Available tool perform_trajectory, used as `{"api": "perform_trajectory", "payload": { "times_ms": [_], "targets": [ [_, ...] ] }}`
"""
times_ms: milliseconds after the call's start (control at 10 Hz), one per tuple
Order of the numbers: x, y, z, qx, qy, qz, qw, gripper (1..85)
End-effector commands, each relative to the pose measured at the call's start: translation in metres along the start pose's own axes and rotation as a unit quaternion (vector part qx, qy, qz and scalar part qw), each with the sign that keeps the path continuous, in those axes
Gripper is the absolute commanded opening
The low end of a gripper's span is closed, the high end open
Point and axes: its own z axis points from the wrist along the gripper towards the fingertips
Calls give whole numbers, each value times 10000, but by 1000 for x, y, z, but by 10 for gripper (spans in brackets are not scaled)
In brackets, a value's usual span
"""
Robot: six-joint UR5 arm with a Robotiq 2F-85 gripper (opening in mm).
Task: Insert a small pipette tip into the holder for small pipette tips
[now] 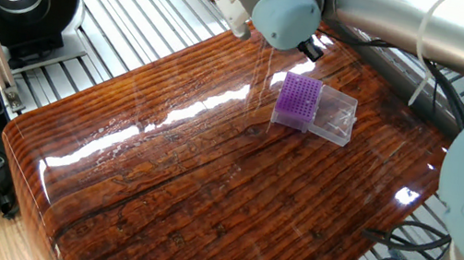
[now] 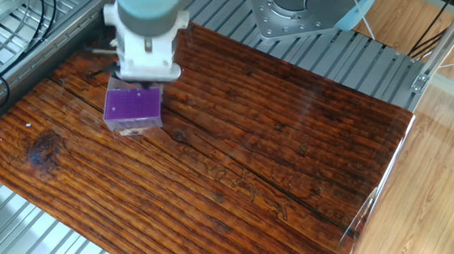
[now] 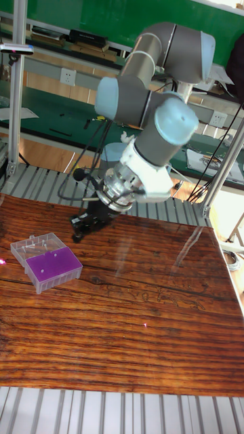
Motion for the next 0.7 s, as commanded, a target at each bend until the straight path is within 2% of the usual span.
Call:
{"api": "perform_trajectory", "payload": {
  "times_ms": [0,100,200,300,400,500,600],
  "targets": [
    [-59,46,-26,-902,-1277,1617,9744,10],
    [-70,53,-33,-1082,-1415,2003,9634,10],
    [-78,61,-41,-1262,-1448,2299,9541,10],
    [-99,68,-54,-1414,-1633,2622,9405,10],
    [-114,68,-64,-1324,-1770,2829,9333,10],
    [-120,60,-68,-1048,-1857,2856,9343,10],
    [-120,62,-67,-976,-1828,2834,9364,10]
  ]
}}
